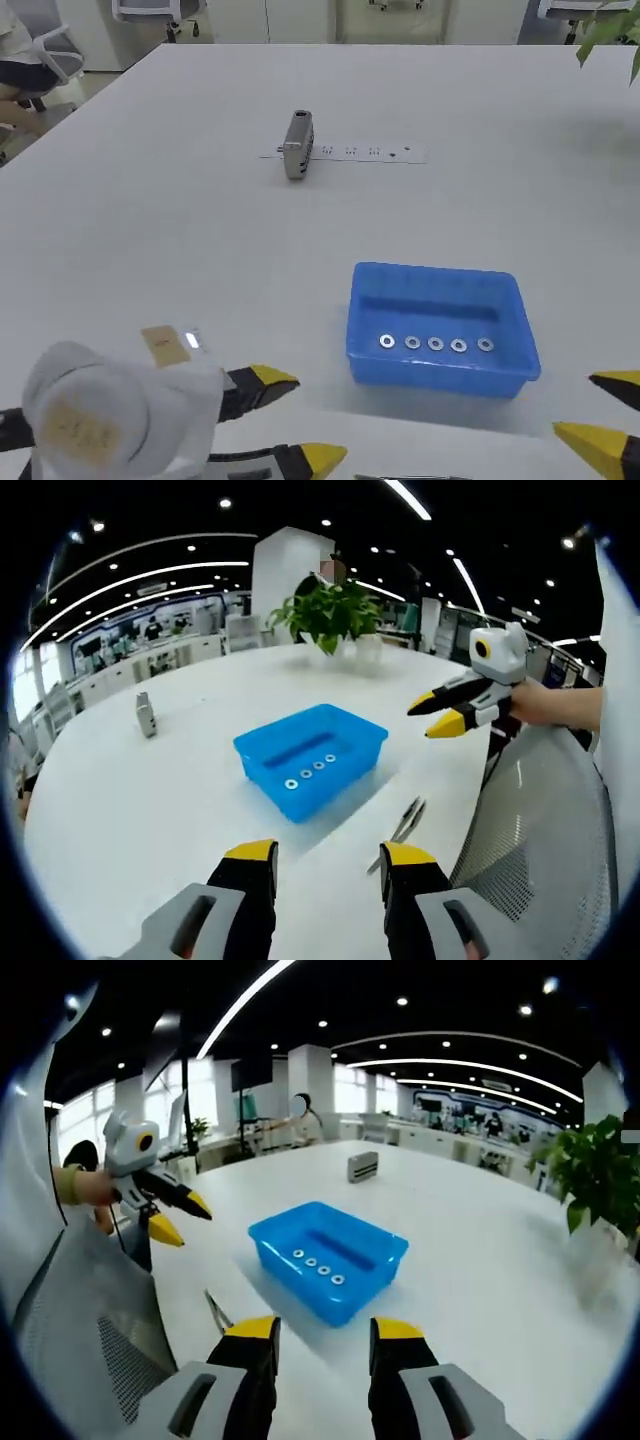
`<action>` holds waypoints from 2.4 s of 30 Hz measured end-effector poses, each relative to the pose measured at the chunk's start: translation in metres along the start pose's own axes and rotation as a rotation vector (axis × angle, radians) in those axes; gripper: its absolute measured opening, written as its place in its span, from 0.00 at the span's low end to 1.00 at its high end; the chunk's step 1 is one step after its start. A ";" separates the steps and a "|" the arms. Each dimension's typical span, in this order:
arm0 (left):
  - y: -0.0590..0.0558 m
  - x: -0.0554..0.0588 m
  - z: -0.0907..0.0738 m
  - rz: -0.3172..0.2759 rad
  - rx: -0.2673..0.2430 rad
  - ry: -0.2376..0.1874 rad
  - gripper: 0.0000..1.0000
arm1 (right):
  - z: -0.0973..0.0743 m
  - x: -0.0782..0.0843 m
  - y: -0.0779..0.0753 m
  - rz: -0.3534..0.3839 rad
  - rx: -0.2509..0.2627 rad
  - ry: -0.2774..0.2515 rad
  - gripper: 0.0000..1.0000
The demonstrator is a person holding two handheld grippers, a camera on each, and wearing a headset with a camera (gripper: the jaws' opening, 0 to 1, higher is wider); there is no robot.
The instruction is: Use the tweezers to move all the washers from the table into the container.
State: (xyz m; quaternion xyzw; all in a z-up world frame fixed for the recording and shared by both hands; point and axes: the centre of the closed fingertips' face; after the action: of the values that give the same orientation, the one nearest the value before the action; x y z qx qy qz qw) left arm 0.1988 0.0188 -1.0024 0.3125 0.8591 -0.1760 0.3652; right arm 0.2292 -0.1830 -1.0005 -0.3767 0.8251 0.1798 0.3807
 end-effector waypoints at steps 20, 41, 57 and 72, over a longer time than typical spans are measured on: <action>0.024 -0.076 -0.075 -0.068 -0.222 -0.383 0.73 | -0.086 -0.042 -0.052 0.067 0.266 -0.282 0.74; 0.023 -0.080 -0.089 -0.115 -0.299 -0.526 0.99 | -0.099 -0.057 -0.052 0.186 0.283 -0.462 0.99; 0.025 -0.078 -0.090 -0.142 -0.307 -0.535 0.99 | -0.098 -0.050 -0.052 0.206 0.281 -0.460 0.99; 0.030 -0.072 -0.091 -0.145 -0.320 -0.527 0.99 | -0.093 -0.048 -0.054 0.210 0.279 -0.450 0.99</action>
State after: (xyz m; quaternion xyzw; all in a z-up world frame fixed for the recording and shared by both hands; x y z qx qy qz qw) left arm 0.2101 0.0604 -0.8905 0.1324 0.7716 -0.1390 0.6064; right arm 0.2450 -0.2489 -0.9043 -0.1836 0.7713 0.1819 0.5816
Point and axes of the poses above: the centre of the closed fingertips' face, and the gripper's own axes: z roughly forward along the fingers, y roughly to its left, x roughly out of its underside, and after that the axes turned 11 degrees about y, right-handed
